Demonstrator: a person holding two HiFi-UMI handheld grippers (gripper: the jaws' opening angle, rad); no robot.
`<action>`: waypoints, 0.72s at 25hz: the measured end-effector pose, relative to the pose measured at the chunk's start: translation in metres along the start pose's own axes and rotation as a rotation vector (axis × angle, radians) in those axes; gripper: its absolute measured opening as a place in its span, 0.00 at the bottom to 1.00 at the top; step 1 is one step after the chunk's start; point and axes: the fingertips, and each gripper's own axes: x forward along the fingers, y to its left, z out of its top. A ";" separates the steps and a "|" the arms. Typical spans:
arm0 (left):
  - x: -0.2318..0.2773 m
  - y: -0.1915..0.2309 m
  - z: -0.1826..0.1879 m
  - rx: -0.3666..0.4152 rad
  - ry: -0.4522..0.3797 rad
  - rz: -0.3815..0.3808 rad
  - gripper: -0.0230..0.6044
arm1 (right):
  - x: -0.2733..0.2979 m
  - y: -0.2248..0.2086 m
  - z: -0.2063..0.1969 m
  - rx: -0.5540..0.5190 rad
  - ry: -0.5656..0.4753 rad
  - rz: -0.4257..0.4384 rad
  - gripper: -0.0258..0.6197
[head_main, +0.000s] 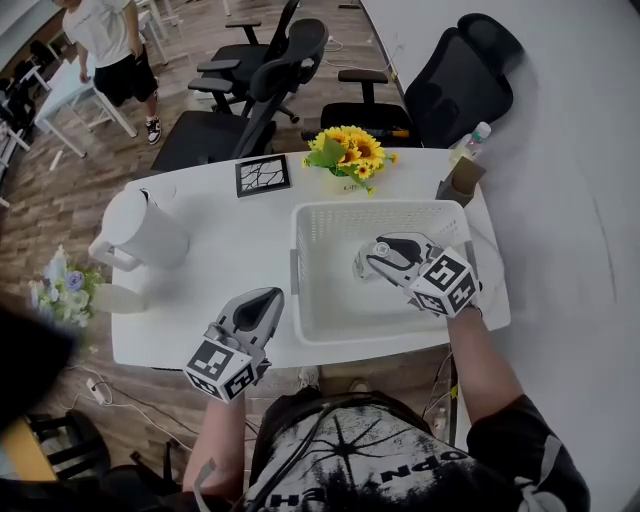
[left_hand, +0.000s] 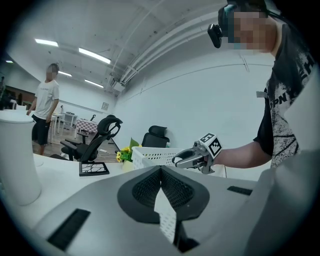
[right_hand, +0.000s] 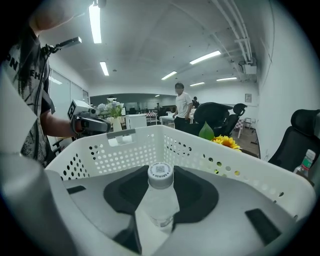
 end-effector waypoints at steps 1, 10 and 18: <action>-0.001 0.000 -0.001 -0.002 0.000 0.002 0.05 | 0.000 0.000 0.000 -0.005 -0.001 0.000 0.30; -0.006 -0.002 -0.002 -0.012 -0.014 0.013 0.05 | -0.001 -0.001 0.002 -0.019 -0.005 0.000 0.29; -0.018 -0.007 0.001 0.000 -0.028 0.034 0.05 | -0.010 0.004 0.018 -0.009 -0.066 0.012 0.28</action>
